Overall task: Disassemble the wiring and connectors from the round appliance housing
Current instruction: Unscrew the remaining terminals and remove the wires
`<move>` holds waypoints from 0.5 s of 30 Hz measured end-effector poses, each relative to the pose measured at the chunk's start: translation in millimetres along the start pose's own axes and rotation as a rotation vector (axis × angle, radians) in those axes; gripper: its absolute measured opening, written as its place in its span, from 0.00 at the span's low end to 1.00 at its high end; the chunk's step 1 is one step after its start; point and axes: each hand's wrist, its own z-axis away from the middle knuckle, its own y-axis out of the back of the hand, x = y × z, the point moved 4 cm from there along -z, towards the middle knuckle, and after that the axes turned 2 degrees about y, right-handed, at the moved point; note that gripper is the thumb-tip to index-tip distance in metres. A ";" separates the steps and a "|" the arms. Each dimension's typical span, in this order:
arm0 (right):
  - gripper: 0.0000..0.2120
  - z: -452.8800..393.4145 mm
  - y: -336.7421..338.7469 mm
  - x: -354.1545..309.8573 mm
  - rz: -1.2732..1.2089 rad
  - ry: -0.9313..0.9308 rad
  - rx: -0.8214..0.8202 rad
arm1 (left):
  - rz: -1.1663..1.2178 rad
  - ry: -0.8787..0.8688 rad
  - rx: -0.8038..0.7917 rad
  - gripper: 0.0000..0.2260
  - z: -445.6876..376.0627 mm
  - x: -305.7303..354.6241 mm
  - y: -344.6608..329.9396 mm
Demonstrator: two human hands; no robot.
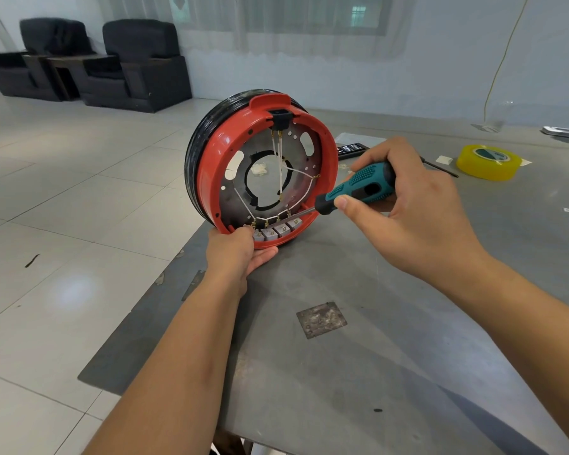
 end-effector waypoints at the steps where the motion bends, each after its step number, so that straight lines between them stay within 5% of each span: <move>1: 0.17 -0.1 0.1 0.6 -0.002 -0.005 -0.002 | 0.001 0.000 0.000 0.21 -0.3 0.0 0.2; 15: 0.17 3.4 -2.8 0.7 0.055 0.030 -0.025 | -0.008 0.006 -0.005 0.20 -0.5 -0.1 1.1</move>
